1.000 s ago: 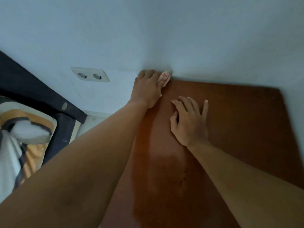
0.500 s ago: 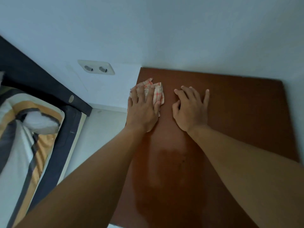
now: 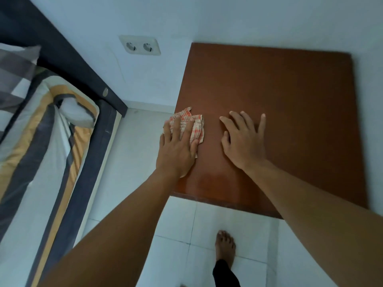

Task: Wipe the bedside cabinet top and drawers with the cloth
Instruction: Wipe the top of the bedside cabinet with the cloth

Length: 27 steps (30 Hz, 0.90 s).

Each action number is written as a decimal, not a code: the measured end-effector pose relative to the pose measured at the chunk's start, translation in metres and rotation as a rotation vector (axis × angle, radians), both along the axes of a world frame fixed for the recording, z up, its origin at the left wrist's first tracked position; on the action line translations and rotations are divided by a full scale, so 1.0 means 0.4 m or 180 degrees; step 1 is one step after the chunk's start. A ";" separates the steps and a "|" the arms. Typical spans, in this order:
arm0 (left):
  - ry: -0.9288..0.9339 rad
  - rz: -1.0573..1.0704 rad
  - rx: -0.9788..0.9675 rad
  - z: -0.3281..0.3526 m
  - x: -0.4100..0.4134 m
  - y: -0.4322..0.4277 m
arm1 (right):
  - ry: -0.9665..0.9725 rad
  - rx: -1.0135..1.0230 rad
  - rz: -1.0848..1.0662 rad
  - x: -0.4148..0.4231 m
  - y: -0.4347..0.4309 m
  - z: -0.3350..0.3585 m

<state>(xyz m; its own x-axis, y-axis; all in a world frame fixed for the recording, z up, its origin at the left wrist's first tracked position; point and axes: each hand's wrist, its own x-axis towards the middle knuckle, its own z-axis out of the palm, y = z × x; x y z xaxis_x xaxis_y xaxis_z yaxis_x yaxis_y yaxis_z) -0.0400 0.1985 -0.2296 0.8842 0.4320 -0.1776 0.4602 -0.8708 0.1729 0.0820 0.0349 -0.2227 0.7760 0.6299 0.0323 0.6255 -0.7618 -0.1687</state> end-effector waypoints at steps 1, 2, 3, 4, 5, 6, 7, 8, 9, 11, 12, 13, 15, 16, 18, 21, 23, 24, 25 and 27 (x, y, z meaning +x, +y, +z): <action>0.0017 -0.0022 -0.0004 -0.004 -0.033 -0.007 | -0.0020 -0.0031 -0.0020 -0.027 -0.018 0.002; 0.0027 -0.0039 0.0011 -0.006 -0.059 -0.012 | -0.0024 -0.0060 -0.0027 -0.043 -0.030 0.006; 0.0037 -0.0052 0.0041 -0.009 -0.082 -0.017 | -0.0018 -0.0099 -0.0027 -0.057 -0.040 0.009; 0.0050 -0.0088 0.0085 -0.011 -0.115 -0.027 | -0.0016 -0.0157 -0.0043 -0.082 -0.054 0.014; 0.0062 -0.0132 0.0112 -0.014 -0.149 -0.037 | 0.0002 -0.0230 -0.0083 -0.107 -0.066 0.019; 0.0088 -0.0169 0.0100 -0.022 -0.181 -0.044 | 0.0031 -0.0310 -0.0145 -0.129 -0.076 0.022; 0.0113 -0.0202 0.0094 -0.028 -0.210 -0.050 | 0.0056 -0.0384 -0.0224 -0.149 -0.084 0.026; 0.0165 -0.0262 0.0090 -0.033 -0.236 -0.054 | 0.0071 -0.0439 -0.0302 -0.168 -0.093 0.031; 0.0225 -0.0336 0.0096 -0.037 -0.259 -0.055 | 0.0081 -0.0476 -0.0367 -0.185 -0.102 0.035; 0.0300 -0.0446 0.0061 -0.033 -0.302 -0.056 | 0.0099 -0.0570 -0.0415 -0.212 -0.116 0.046; 0.0269 -0.0455 0.0031 -0.023 -0.323 -0.060 | 0.0106 -0.0631 -0.0414 -0.223 -0.121 0.052; 0.0219 -0.0449 -0.0003 -0.016 -0.345 -0.066 | 0.0132 -0.0696 -0.0406 -0.234 -0.126 0.058; 0.0132 -0.0491 -0.0013 -0.003 -0.391 -0.081 | 0.0254 -0.0771 -0.0400 -0.255 -0.136 0.072; 0.0108 -0.0540 0.0018 0.000 -0.411 -0.086 | 0.0315 -0.0791 -0.0399 -0.263 -0.140 0.080; 0.0005 -0.0594 0.0055 0.005 -0.451 -0.090 | 0.0415 -0.0862 -0.0368 -0.278 -0.148 0.098; 0.0307 -0.0827 0.0172 0.031 -0.509 -0.093 | 0.0561 -0.0855 -0.0275 -0.305 -0.169 0.138; 0.0817 -0.1041 0.0174 0.051 -0.548 -0.097 | 0.0651 -0.0739 -0.0213 -0.334 -0.184 0.171; 0.0884 -0.0980 0.0082 0.070 -0.560 -0.103 | 0.0680 -0.0655 -0.0180 -0.351 -0.191 0.187; 0.0801 -0.0840 -0.0053 0.092 -0.563 -0.106 | 0.0727 -0.0582 -0.0149 -0.367 -0.199 0.199; 0.0415 -0.0658 -0.0261 0.132 -0.545 -0.120 | 0.0891 -0.0459 -0.0093 -0.398 -0.217 0.211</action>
<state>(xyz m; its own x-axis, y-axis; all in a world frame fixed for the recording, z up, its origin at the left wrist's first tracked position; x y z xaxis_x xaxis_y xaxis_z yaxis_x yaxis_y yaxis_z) -0.2581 0.1506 -0.1767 0.9195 0.2239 -0.3231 0.2969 -0.9342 0.1976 -0.0771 -0.0521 -0.1381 0.7600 0.5897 -0.2732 0.5473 -0.8074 -0.2204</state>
